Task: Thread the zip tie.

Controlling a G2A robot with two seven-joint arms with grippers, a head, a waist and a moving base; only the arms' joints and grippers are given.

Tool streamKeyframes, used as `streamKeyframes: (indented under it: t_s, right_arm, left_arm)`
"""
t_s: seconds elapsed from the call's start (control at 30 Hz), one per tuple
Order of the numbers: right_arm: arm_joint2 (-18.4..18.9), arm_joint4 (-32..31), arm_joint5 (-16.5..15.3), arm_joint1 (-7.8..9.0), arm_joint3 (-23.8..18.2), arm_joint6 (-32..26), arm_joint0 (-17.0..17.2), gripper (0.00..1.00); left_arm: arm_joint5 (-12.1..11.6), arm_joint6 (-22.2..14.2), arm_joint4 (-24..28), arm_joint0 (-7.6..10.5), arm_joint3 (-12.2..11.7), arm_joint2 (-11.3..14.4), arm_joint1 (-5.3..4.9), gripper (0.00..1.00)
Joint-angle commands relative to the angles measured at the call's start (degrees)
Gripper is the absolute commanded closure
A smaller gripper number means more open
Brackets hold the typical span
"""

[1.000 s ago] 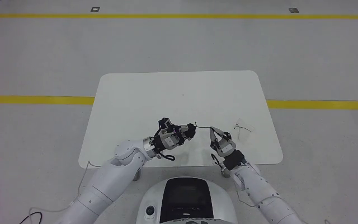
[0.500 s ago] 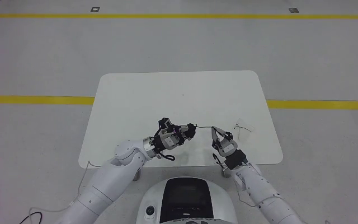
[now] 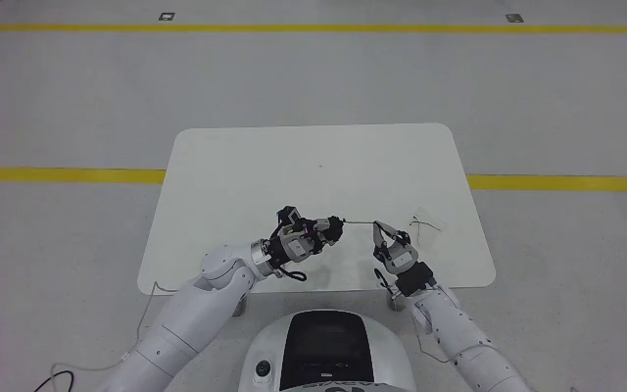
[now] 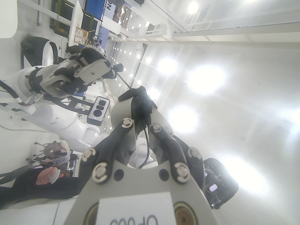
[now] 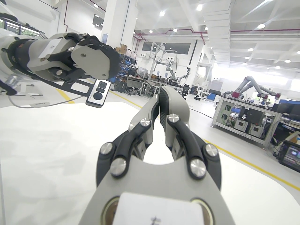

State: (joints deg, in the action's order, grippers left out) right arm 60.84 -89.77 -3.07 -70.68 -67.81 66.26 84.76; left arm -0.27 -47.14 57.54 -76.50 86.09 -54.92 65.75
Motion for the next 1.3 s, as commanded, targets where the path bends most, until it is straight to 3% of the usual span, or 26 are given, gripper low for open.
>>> streamKeyframes:
  t_s: [0.0, 0.33, 0.7, 0.73, 0.77, 0.8, 1.23, 1.27]
  right_arm:
    - [0.1, 0.0, 0.0, -0.01, 0.0, 0.0, 0.1, 1.0]
    - [1.4, 0.0, -0.1, 0.19, 0.0, 0.2, 0.6, 1.0]
    - [4.9, -0.2, -2.7, 1.98, -2.4, -1.8, 3.8, 1.0]
    - [4.9, -0.2, -4.7, 2.21, -2.8, -2.3, 4.1, 0.91]
    - [5.1, -0.2, -6.8, 2.46, -3.2, -2.6, 4.4, 0.63]
    - [5.4, 0.0, -9.2, 2.69, -3.6, -3.0, 4.9, 0.0]
    - [5.5, 0.5, -9.2, 2.68, -3.7, -3.6, 4.9, 0.0]
    - [5.7, 2.6, -11.3, 2.68, -4.1, -3.7, 5.3, 0.0]
  left_arm:
    - [0.0, 0.0, 0.0, 0.0, 0.0, 0.0, 0.0, 1.0]
    - [0.0, 0.0, 0.0, 0.0, 0.0, 0.0, 0.0, 1.0]
    - [0.0, 0.0, 0.0, 0.0, 0.0, 0.0, 0.0, 1.0]
    - [0.0, 0.0, 0.0, 0.0, 0.0, 0.0, 0.0, 1.0]
    - [0.0, 0.0, 0.0, 0.0, 0.0, 0.0, 0.0, 1.0]
    - [0.0, 0.0, 0.0, 0.0, 0.0, 0.0, 0.0, 1.0]
    - [0.0, 0.0, 0.0, 0.0, 0.0, 0.0, 0.0, 1.0]
    - [0.0, 0.0, 0.0, 0.0, 0.0, 0.0, 0.0, 1.0]
